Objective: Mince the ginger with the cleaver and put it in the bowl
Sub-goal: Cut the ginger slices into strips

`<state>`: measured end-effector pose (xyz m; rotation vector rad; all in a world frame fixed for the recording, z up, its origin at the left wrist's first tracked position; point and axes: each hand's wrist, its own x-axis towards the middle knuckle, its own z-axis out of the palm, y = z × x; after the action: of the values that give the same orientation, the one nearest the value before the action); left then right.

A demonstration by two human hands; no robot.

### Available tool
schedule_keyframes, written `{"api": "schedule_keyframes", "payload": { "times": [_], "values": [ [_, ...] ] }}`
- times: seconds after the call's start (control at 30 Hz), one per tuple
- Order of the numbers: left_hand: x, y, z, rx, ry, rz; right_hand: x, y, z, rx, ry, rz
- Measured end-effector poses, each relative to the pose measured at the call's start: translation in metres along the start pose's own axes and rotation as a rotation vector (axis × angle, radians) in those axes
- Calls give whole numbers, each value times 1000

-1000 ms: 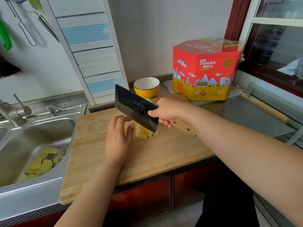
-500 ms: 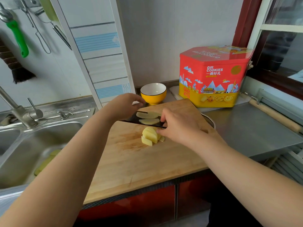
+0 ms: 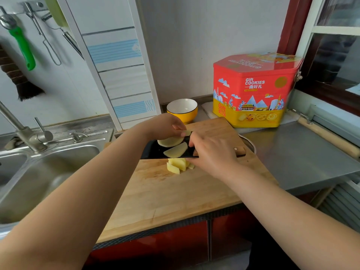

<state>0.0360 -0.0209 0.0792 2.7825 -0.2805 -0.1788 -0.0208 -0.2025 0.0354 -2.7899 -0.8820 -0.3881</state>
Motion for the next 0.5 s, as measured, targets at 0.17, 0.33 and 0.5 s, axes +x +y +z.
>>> {"api": "schedule_keyframes", "payload": {
  "times": [0.17,0.33,0.5],
  "values": [
    [10,4,2,-2,-36,3,-3,2,2,-8,-9,-27],
    [17,3,7,32,-21,12,-5,6,3,-9,0,-31],
    [21,2,4,106,43,-11,-7,7,-1,7,-5,-32]
  ]
}}
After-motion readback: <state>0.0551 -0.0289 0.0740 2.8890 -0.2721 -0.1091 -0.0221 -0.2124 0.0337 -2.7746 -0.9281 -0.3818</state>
